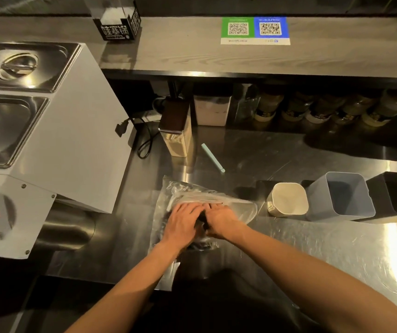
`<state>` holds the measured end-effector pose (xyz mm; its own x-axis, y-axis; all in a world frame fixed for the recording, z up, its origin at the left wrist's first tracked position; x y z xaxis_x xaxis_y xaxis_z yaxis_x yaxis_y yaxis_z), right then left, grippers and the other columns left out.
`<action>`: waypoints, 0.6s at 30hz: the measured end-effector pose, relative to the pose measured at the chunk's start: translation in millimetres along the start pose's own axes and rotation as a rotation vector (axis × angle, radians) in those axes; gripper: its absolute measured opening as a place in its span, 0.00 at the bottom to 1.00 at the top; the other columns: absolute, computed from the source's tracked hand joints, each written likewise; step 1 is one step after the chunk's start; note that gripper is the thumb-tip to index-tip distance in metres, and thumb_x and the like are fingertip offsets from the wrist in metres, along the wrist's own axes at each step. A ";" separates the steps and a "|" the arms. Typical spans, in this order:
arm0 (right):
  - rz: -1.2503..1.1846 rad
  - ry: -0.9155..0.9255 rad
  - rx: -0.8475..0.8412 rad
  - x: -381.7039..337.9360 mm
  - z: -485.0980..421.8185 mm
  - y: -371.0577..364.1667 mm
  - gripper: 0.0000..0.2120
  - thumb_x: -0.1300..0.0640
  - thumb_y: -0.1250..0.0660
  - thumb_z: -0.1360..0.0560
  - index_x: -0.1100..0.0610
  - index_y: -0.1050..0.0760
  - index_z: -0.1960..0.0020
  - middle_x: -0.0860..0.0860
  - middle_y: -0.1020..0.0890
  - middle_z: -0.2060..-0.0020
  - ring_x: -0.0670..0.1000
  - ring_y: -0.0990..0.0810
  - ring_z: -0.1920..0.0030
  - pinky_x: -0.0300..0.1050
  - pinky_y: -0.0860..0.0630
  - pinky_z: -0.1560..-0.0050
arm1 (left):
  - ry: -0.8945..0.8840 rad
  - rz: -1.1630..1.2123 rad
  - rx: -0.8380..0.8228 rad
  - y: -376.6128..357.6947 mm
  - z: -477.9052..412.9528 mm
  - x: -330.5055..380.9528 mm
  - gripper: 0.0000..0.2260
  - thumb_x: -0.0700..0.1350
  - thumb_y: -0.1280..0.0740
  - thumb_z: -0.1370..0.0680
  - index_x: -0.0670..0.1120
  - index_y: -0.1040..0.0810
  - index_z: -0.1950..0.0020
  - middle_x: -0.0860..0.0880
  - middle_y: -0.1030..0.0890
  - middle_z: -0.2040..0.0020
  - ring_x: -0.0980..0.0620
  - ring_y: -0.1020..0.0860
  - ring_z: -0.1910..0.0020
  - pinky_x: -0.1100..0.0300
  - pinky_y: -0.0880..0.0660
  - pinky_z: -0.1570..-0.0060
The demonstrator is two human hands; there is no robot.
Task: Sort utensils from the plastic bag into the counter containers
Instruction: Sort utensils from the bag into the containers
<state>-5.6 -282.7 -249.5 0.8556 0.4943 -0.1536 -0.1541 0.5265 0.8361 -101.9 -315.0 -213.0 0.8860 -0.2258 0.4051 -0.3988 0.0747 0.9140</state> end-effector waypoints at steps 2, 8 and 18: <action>0.060 0.002 -0.011 -6.2 -1.7 -6.1 0.33 0.47 0.37 0.21 0.60 0.42 0.22 0.59 0.37 0.25 0.59 0.37 0.25 0.53 0.40 0.26 | -0.038 0.095 0.056 3.7 0.0 0.3 0.20 0.35 0.27 0.30 0.47 0.19 0.39 0.50 0.18 0.41 0.49 0.21 0.40 0.56 0.33 0.31; -0.039 -0.029 0.063 -6.5 -0.6 -9.8 0.36 0.48 0.33 0.23 0.61 0.43 0.23 0.59 0.33 0.28 0.59 0.33 0.28 0.51 0.37 0.28 | 0.093 0.080 -0.181 -7.9 -4.0 -11.6 0.29 0.43 0.29 0.27 0.48 0.30 0.26 0.48 0.28 0.30 0.48 0.31 0.30 0.51 0.37 0.26; -0.082 0.000 0.113 -8.7 -2.1 -2.8 0.31 0.50 0.35 0.21 0.58 0.41 0.23 0.57 0.31 0.26 0.57 0.31 0.27 0.50 0.37 0.27 | 0.140 0.014 -0.281 -18.4 3.2 -17.7 0.36 0.48 0.29 0.27 0.48 0.39 0.22 0.46 0.33 0.23 0.47 0.37 0.23 0.56 0.50 0.22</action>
<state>-13.7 -287.1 -251.6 0.8632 0.4524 -0.2240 -0.0268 0.4841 0.8746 -110.9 -315.4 -237.0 0.9128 -0.0883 0.3987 -0.3471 0.3468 0.8713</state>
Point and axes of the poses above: each hand's wrist, its own z-axis away from the middle knuckle, its own y-axis out of the back of the hand, x = y × z, the point moved 7 cm from there along -z, towards the middle knuckle
